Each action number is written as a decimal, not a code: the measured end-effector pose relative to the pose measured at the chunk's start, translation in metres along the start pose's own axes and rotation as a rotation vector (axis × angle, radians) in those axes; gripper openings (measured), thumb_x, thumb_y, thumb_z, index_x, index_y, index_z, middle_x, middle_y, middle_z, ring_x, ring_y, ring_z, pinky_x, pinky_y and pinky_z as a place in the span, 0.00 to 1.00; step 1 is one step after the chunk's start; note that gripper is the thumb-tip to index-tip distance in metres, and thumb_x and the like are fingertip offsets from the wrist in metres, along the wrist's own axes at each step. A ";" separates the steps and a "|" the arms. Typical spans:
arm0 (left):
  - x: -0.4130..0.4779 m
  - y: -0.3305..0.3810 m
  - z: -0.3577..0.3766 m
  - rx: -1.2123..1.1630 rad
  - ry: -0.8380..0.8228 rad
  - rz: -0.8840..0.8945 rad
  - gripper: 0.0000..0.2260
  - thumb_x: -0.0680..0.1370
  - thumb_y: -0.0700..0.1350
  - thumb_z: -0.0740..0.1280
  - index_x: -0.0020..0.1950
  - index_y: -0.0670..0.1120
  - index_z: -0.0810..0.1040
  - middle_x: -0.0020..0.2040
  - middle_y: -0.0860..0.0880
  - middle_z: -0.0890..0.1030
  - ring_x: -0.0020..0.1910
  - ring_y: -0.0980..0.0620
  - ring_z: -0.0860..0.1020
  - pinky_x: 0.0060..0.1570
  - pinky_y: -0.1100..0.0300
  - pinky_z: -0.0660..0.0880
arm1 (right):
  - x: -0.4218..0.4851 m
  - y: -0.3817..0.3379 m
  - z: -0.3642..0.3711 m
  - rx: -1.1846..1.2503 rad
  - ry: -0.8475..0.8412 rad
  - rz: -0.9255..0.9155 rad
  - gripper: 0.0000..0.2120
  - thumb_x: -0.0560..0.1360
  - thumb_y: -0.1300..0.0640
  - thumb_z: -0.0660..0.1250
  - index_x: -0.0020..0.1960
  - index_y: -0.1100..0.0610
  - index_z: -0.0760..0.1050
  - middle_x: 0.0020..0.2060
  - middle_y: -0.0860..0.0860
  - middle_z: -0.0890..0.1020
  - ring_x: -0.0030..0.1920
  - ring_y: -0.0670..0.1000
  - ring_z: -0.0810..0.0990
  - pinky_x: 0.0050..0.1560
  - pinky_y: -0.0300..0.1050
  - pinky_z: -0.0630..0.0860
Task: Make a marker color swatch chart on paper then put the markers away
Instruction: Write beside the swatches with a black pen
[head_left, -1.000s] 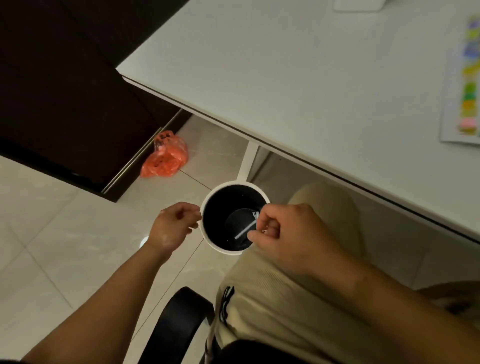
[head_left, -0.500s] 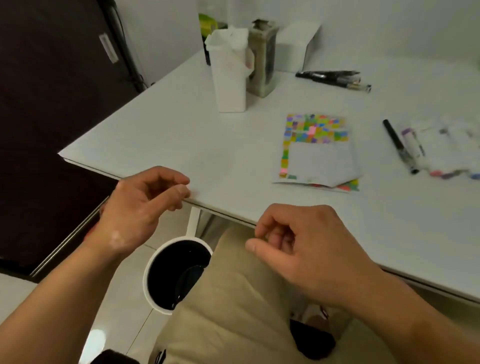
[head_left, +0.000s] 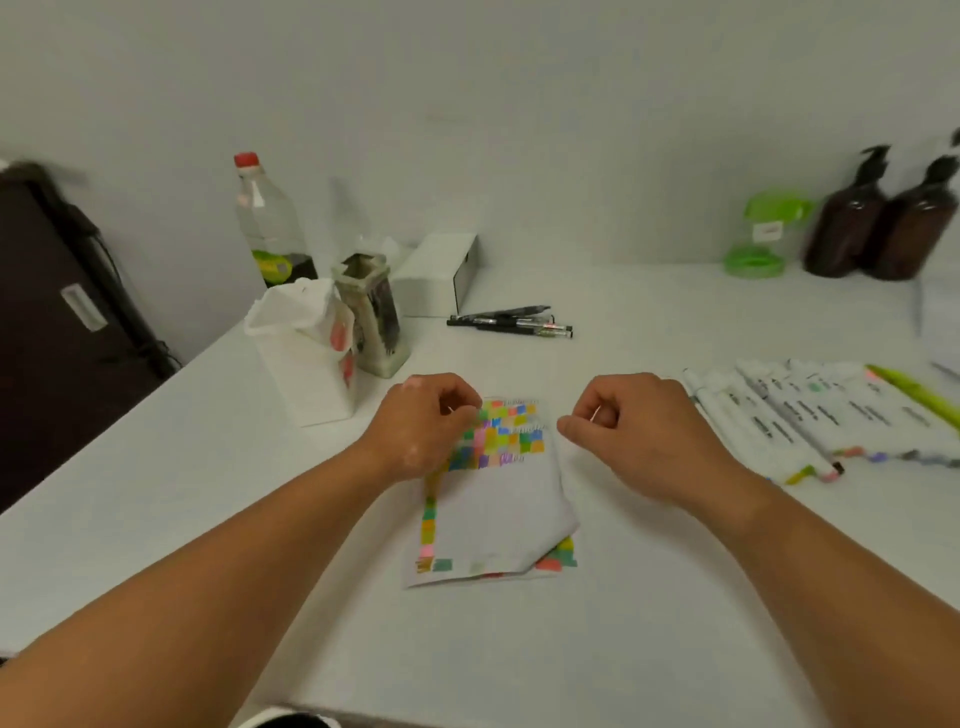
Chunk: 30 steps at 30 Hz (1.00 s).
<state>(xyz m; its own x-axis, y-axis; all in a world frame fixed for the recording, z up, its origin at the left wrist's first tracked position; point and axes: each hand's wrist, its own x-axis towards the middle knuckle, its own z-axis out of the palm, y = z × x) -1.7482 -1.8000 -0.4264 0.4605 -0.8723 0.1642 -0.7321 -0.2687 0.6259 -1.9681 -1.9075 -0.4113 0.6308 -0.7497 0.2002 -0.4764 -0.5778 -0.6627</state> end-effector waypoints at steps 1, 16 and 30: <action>0.018 0.000 0.007 0.073 0.003 0.008 0.06 0.80 0.45 0.66 0.53 0.53 0.82 0.49 0.55 0.83 0.47 0.56 0.79 0.44 0.67 0.72 | 0.007 0.006 0.003 0.007 0.023 0.020 0.09 0.74 0.46 0.74 0.38 0.47 0.79 0.30 0.44 0.79 0.32 0.43 0.76 0.33 0.37 0.68; 0.183 0.026 0.077 0.731 -0.058 0.255 0.15 0.77 0.40 0.60 0.61 0.49 0.77 0.56 0.47 0.76 0.55 0.45 0.73 0.56 0.48 0.73 | 0.010 0.044 0.019 0.165 0.168 -0.008 0.05 0.74 0.48 0.73 0.41 0.44 0.78 0.32 0.41 0.80 0.32 0.43 0.77 0.33 0.34 0.72; 0.159 0.027 0.067 0.475 -0.107 0.211 0.17 0.79 0.35 0.65 0.67 0.45 0.75 0.58 0.45 0.82 0.54 0.48 0.79 0.54 0.59 0.75 | 0.007 0.039 0.016 0.134 0.135 0.006 0.04 0.74 0.46 0.73 0.43 0.43 0.78 0.30 0.43 0.80 0.33 0.41 0.77 0.35 0.32 0.69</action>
<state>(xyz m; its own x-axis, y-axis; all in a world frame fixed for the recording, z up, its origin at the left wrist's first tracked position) -1.7287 -1.9731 -0.4343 0.2432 -0.9575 0.1548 -0.9614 -0.2168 0.1696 -1.9725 -1.9296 -0.4473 0.5362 -0.7944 0.2852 -0.3881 -0.5321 -0.7525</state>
